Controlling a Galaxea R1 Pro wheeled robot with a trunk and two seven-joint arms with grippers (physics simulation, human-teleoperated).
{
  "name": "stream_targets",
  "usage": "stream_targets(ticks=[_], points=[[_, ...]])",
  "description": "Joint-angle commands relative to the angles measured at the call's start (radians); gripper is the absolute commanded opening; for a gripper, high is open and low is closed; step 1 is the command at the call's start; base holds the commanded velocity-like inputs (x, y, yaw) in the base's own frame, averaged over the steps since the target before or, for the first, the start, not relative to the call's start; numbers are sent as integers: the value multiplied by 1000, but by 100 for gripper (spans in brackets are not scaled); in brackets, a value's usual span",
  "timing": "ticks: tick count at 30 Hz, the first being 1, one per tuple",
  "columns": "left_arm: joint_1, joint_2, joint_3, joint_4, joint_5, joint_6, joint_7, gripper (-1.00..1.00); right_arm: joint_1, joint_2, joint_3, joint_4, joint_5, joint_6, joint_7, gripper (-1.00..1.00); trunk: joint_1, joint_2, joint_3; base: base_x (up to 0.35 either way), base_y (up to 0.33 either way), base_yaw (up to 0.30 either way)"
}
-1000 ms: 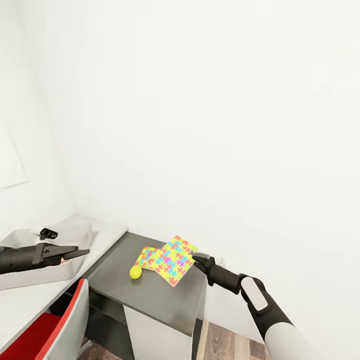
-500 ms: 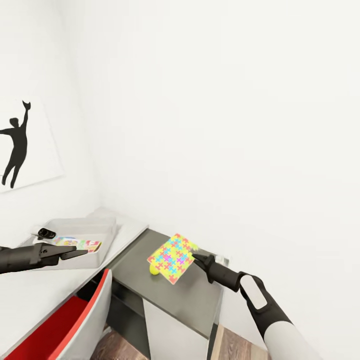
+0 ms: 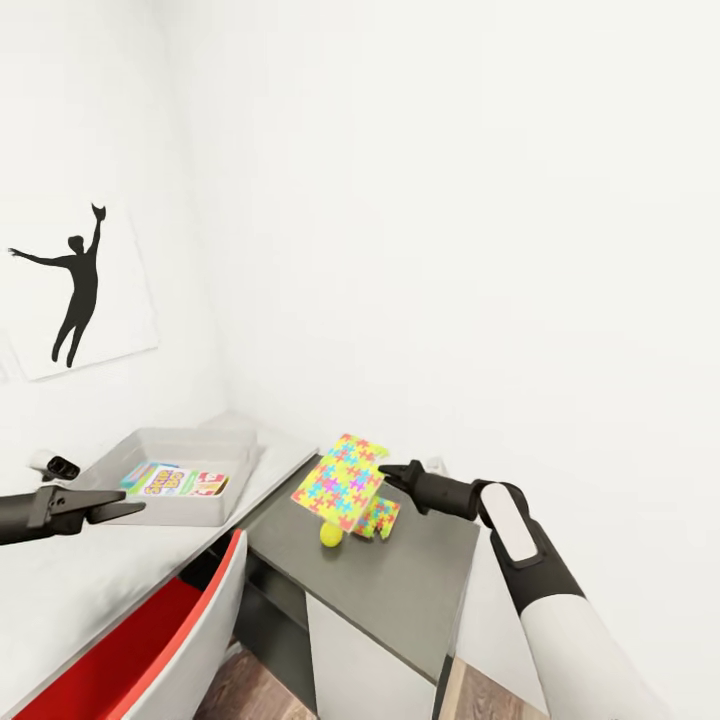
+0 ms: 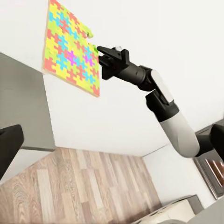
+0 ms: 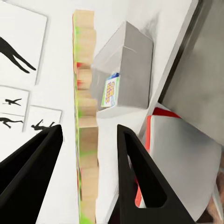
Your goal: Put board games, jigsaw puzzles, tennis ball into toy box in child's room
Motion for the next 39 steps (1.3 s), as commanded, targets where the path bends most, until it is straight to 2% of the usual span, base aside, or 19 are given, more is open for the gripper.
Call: stream_targets(ticks=[1, 14, 25, 31, 39], points=[[0, 3, -1, 7, 0, 11, -4, 100, 0, 1, -6, -2, 6, 7, 7, -100, 0, -1, 0, 0, 0, 8], [0, 6, 0, 19, -2, 10, -4, 100, 4, 1, -5, -8, -1, 7, -4, -100, 0, -1, 0, 0, 0, 23], [0, 5, -1, 19, -4, 9, -4, 100, 4, 6, 2, -7, 5, -3, -6, -100, 0, -1, 0, 0, 0, 267], [0, 2, -2, 22, -3, 9, -4, 100, 3, 22, 2, -6, 9, -20, -7, -100, 0, -1, 0, 0, 0, 290], [0, -2, -3, 22, -5, 9, -4, 100, 2, 25, 2, -8, 10, -25, -7, -100, 0, -1, 0, 0, 0, 291]])
